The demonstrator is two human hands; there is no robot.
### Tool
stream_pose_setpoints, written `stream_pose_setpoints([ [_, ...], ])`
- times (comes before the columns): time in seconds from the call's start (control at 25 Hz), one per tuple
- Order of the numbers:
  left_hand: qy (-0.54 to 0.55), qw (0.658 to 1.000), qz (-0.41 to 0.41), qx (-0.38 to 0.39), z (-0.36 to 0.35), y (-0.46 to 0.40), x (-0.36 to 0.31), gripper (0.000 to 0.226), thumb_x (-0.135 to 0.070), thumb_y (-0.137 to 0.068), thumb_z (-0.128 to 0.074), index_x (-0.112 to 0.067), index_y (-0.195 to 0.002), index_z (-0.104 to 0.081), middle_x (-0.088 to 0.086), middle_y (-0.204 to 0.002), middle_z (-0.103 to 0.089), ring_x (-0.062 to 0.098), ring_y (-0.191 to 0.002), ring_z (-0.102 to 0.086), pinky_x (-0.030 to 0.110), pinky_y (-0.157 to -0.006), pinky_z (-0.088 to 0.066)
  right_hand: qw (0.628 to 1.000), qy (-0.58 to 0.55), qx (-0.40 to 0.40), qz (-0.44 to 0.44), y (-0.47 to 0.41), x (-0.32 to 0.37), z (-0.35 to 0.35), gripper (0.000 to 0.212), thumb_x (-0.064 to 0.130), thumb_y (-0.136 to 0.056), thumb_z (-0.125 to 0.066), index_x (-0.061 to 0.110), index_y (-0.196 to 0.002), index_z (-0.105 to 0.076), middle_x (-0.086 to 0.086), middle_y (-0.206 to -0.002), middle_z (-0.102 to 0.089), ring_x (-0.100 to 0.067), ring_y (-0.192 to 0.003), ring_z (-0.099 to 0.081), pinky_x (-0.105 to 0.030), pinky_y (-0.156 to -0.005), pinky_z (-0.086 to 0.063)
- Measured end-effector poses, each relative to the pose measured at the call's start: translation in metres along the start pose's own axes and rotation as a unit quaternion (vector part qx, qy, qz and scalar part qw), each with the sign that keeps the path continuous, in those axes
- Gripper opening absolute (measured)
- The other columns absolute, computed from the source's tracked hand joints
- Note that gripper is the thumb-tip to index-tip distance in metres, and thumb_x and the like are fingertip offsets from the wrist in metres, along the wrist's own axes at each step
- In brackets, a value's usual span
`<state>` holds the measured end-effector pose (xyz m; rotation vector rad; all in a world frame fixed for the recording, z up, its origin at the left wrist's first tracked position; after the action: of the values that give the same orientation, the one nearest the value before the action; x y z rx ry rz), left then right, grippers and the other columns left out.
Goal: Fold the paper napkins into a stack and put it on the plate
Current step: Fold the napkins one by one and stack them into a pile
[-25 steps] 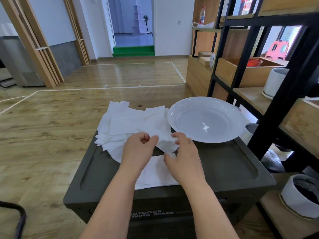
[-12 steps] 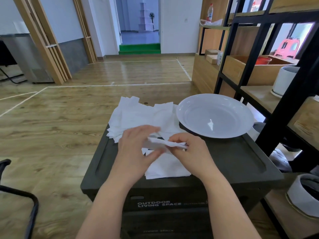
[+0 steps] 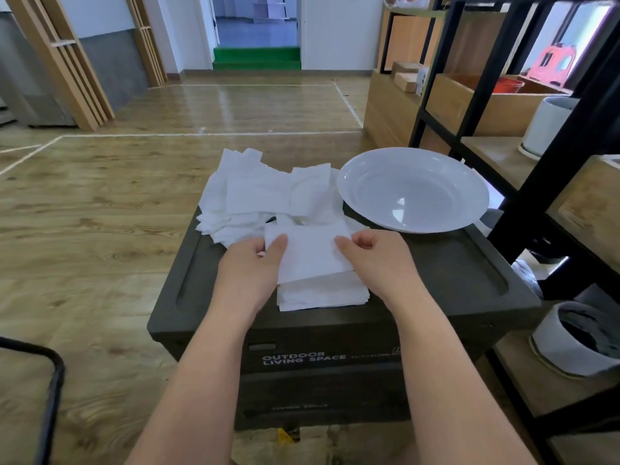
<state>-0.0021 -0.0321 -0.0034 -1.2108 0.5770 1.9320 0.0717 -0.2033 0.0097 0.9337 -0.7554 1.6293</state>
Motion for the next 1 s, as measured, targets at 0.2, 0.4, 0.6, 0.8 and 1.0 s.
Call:
stream_pose_setpoints([
  [0.2,-0.114,0.993,-0.007,-0.001,-0.002,0.001,0.001,0.048,-0.040,-0.090,-0.053,-0.014,-0.055,-0.032,0.002,-0.051,-0.034,0.017,-0.048,-0.034,0.027,-0.045,-0.023,0.990,0.137,0.022,-0.031,-0.002,-0.009,0.001,0.037,0.042,-0.089,-0.056,0.010,-0.070,-0.061,0.002,-0.061,-0.052,-0.014,-0.063,-0.052,-0.037,-0.077,-0.047],
  [0.4,-0.201,0.978,-0.013,0.046,-0.010,-0.004,0.006,0.042,-0.040,-0.089,-0.054,-0.013,-0.058,-0.043,0.001,-0.049,-0.047,0.011,-0.044,-0.038,0.021,-0.041,-0.027,0.974,0.222,0.017,-0.054,-0.003,-0.014,0.003,0.035,0.042,-0.089,-0.054,0.017,-0.066,-0.056,0.004,-0.061,-0.052,-0.010,-0.062,-0.049,-0.039,-0.084,-0.043],
  [0.6,-0.228,0.973,-0.001,0.044,-0.010,-0.007,0.008,0.045,-0.041,-0.085,-0.059,-0.015,-0.051,-0.045,-0.005,-0.040,-0.046,0.007,-0.041,-0.045,0.016,-0.037,-0.027,0.962,0.264,0.023,-0.069,-0.005,-0.016,0.000,0.023,0.046,-0.088,-0.057,0.026,-0.076,-0.058,0.012,-0.073,-0.053,-0.007,-0.067,-0.043,-0.034,-0.078,-0.029],
  [0.8,-0.276,0.960,0.015,0.031,-0.006,-0.008,0.007,0.039,-0.045,-0.078,-0.067,-0.022,-0.054,-0.048,-0.009,-0.058,-0.052,0.007,-0.055,-0.049,0.024,-0.045,-0.028,0.955,0.282,0.028,-0.086,-0.004,-0.018,0.001,0.019,0.044,-0.084,-0.063,0.027,-0.084,-0.056,0.013,-0.076,-0.050,-0.011,-0.078,-0.047,-0.033,-0.079,-0.034],
  [1.0,-0.207,0.973,-0.104,-0.011,-0.010,-0.007,-0.003,0.012,-0.019,-0.079,-0.063,-0.030,-0.078,-0.057,-0.014,-0.077,-0.057,0.004,-0.073,-0.053,0.017,-0.055,-0.035,0.977,0.205,-0.043,0.048,0.006,-0.001,-0.012,0.024,0.017,-0.080,-0.064,0.026,-0.098,-0.051,0.007,-0.088,-0.051,-0.014,-0.087,-0.052,-0.026,-0.066,-0.039],
])
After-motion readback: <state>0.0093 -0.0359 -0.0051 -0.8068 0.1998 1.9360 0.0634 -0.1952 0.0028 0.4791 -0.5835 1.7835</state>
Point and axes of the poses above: each hand's wrist, its own y-axis away from the middle knuckle, its own z-axis out of the back of the hand, x = y × z, the point moved 3 cm from there along -y, towards the middle knuckle
